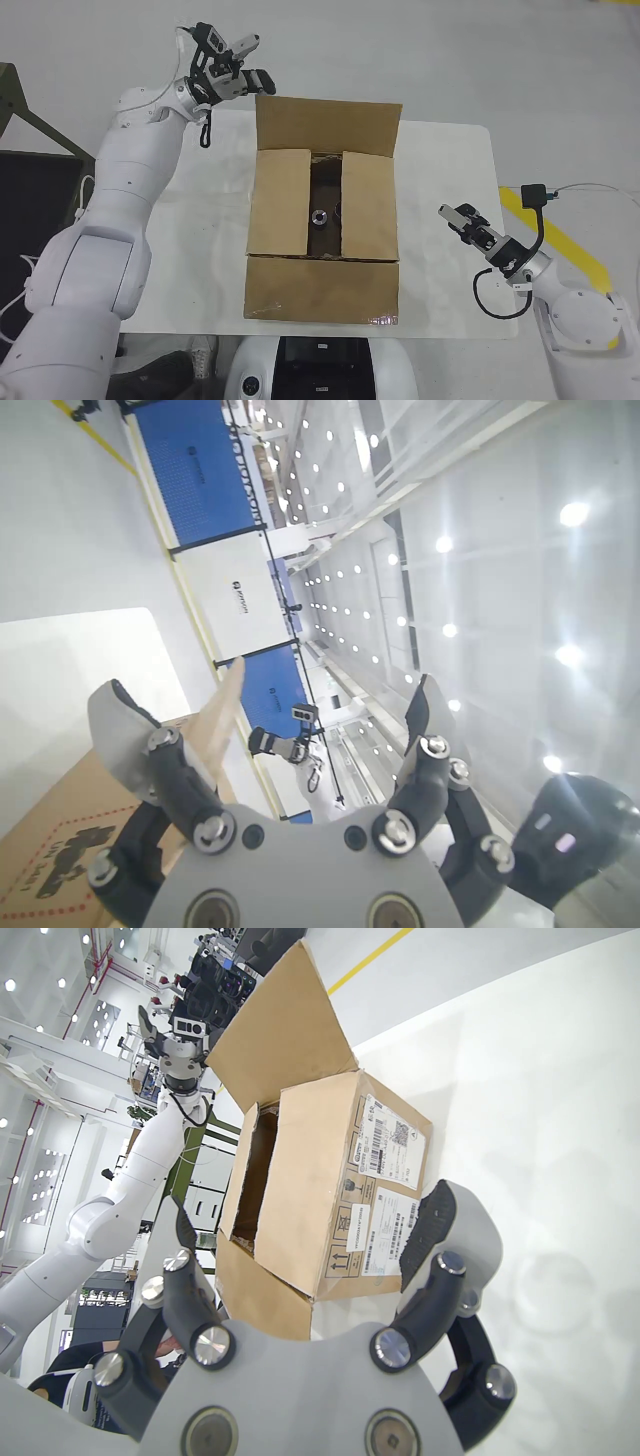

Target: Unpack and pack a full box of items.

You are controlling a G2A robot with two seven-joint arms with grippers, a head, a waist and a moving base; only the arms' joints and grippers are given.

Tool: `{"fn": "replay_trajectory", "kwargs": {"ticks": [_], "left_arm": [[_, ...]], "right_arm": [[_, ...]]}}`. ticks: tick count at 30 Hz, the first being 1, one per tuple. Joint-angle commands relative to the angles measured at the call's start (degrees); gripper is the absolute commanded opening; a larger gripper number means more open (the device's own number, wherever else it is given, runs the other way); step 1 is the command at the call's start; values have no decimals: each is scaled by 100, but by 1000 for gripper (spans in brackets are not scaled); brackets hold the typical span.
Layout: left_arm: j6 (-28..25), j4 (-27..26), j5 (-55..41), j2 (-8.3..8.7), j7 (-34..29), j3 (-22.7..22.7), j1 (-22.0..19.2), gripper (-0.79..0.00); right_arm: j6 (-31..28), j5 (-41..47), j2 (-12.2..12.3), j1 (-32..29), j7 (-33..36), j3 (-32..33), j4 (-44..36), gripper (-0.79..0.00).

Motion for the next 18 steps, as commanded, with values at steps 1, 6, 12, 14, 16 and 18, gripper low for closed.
{"fn": "replay_trajectory", "kwargs": {"ticks": [1, 6, 12, 14, 16, 18], "left_arm": [[44, -49, -203, 3, -210, -87, -5, 0], [301, -176, -554, 23, -656, -271, -16, 0], [522, -452, -619, 89, -879, -459, 80, 0], [266, -470, -264, 139, -623, -476, 160, 0], [149, -355, -41, 163, -442, -475, 209, 0], [65, -256, 219, 182, -296, -444, 225, 0]], "right_arm": [[0, 0, 0, 0, 0, 0, 0, 0], [0, 0, 0, 0, 0, 0, 0, 0], [0, 0, 0, 0, 0, 0, 0, 0], [0, 0, 0, 0, 0, 0, 0, 0], [0, 0, 0, 0, 0, 0, 0, 0], [0, 0, 0, 0, 0, 0, 0, 0]]}}
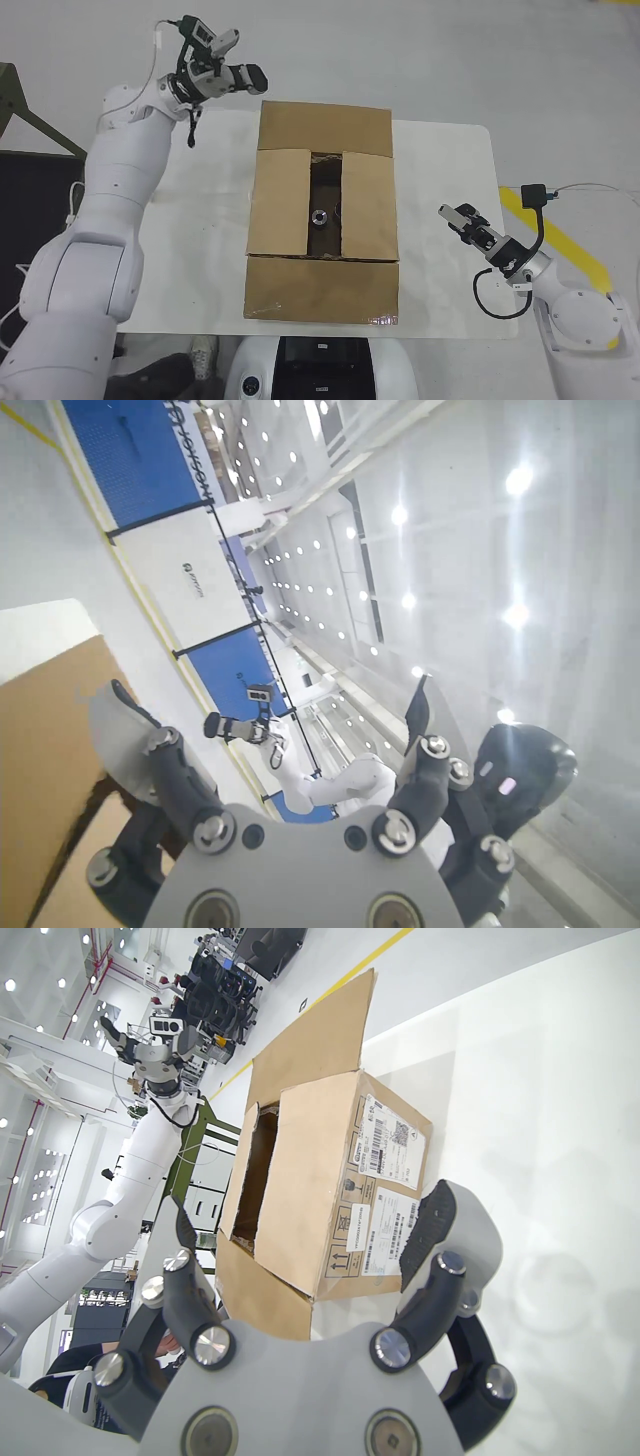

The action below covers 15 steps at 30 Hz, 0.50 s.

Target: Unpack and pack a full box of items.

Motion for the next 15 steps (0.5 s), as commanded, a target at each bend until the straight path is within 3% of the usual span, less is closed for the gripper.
{"fn": "replay_trajectory", "kwargs": {"ticks": [1, 15], "left_arm": [[-22, 100, 228, 13, 121, 33, 16, 0], [-216, 624, 1587, 113, 871, 227, -36, 0]], "right_arm": [[0, 0, 0, 0, 0, 0, 0, 0], [0, 0, 0, 0, 0, 0, 0, 0]]}}
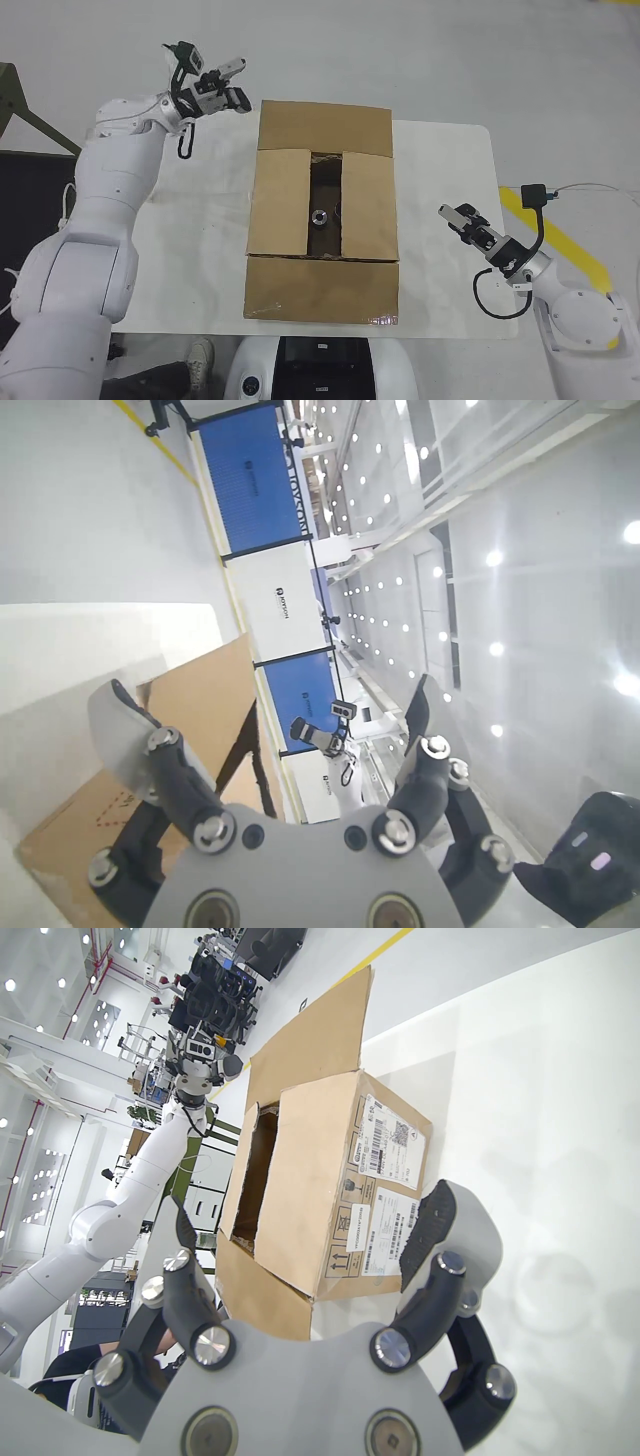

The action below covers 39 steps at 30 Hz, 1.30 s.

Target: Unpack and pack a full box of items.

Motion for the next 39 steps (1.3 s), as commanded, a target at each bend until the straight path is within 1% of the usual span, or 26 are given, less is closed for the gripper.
{"fn": "replay_trajectory", "kwargs": {"ticks": [1, 7, 14, 20, 23, 27, 30, 39], "left_arm": [[54, 4, 114, -24, 57, 67, 30, 0], [166, 15, 442, -145, 289, 329, 100, 0], [209, 112, 666, -307, 546, 569, 77, 0], [305, 238, 551, -433, 700, 622, -7, 0], [418, 353, 300, -485, 726, 561, -38, 0], [545, 474, -122, -527, 577, 418, -71, 0], [808, 547, -540, -553, 359, 273, -70, 0], [1136, 511, -1125, -552, -324, 0, -131, 0]], "right_arm": [[0, 0, 0, 0, 0, 0, 0, 0], [0, 0, 0, 0, 0, 0, 0, 0], [0, 0, 0, 0, 0, 0, 0, 0], [0, 0, 0, 0, 0, 0, 0, 0], [0, 0, 0, 0, 0, 0, 0, 0], [0, 0, 0, 0, 0, 0, 0, 0], [0, 0, 0, 0, 0, 0, 0, 0], [0, 0, 0, 0, 0, 0, 0, 0]]}}
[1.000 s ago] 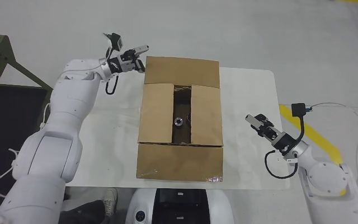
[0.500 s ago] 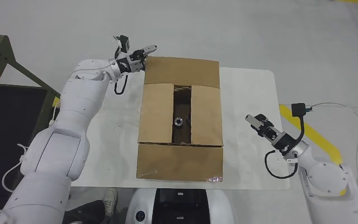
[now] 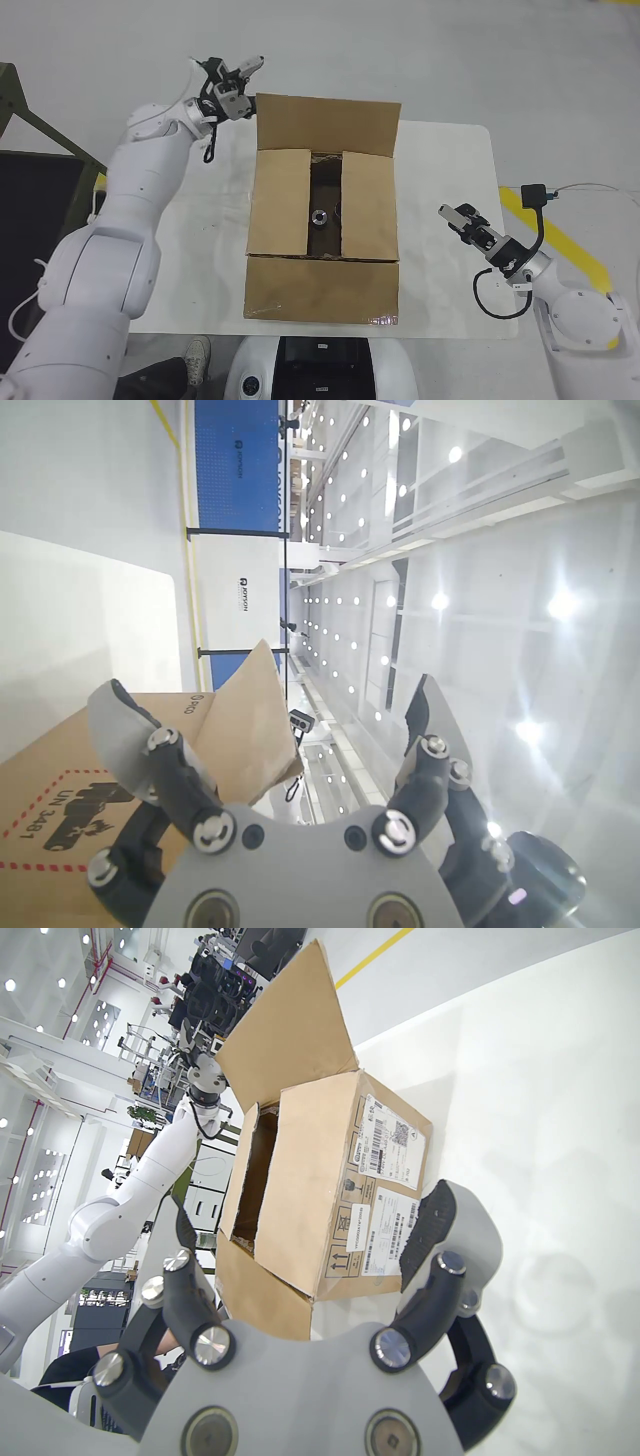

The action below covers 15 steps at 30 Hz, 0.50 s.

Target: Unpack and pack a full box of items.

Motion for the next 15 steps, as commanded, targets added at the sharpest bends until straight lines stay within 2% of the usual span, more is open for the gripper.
{"fn": "replay_trajectory", "kwargs": {"ticks": [1, 15], "left_arm": [[39, -23, -89, 9, -112, -56, -11, 0], [499, -466, -652, 147, -1135, -475, 81, 0]], "right_arm": [[0, 0, 0, 0, 0, 0, 0, 0], [0, 0, 0, 0, 0, 0, 0, 0]]}}
